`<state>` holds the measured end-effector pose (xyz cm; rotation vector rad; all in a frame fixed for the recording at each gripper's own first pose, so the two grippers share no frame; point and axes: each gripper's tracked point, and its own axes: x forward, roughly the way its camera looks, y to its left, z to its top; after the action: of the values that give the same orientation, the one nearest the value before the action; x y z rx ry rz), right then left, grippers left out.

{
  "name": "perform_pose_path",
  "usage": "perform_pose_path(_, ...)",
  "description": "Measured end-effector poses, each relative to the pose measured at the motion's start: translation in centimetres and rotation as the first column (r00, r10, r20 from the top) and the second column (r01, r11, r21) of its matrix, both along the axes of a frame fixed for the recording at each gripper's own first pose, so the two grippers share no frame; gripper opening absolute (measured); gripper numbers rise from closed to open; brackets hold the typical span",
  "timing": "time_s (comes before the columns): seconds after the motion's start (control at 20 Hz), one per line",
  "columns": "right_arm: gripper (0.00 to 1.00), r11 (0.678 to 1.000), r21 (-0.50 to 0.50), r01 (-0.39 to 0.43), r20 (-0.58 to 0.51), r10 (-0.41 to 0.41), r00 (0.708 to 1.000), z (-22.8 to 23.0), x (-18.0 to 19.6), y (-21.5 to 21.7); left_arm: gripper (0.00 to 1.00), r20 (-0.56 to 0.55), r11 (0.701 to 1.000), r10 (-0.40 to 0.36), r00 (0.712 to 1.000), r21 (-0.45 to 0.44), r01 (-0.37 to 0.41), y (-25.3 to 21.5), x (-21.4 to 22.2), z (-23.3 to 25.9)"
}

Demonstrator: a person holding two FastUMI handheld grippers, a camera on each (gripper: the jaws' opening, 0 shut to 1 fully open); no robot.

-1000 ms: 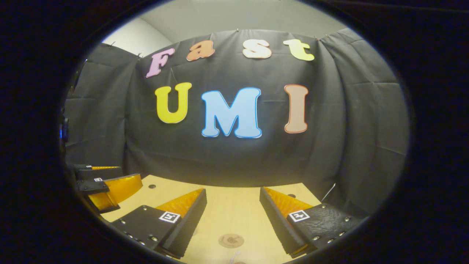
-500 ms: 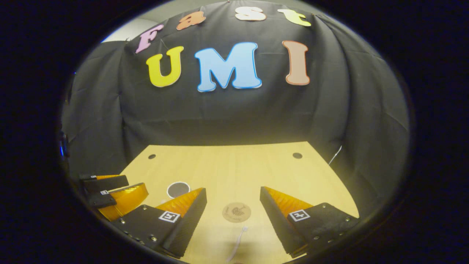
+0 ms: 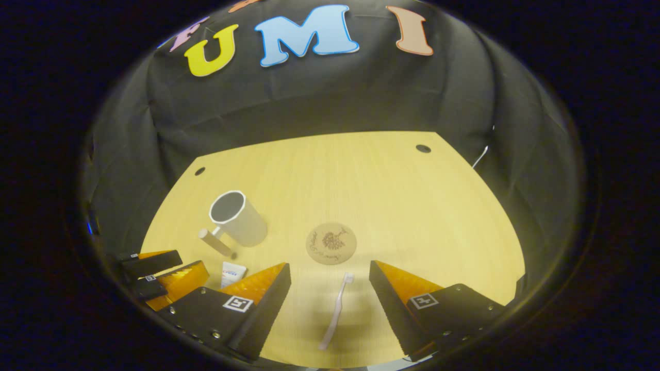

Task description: Put the toothbrush and toothpaste on the desktop into the cup, then pick up the cup and place it on the coaster on the desktop.

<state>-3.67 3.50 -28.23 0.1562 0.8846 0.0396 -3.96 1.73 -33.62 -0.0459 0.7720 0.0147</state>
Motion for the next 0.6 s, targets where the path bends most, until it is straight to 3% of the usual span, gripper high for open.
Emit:
perform_pose_path(0.3,0.94,1.000,0.013,0.016,-0.186,-0.013,0.982,-5.6,-1.9,0.7,0.95,-0.164,1.000,-0.003,0.986,0.020,0.006,0.8,-1.3,-5.4)
perform_pose_path(0.6,0.94,1.000,0.006,0.025,-0.293,-0.022,0.956,-9.0,-2.7,1.3,0.95,-0.251,0.999,0.009,0.968,0.047,0.003,2.1,-1.9,-9.1)
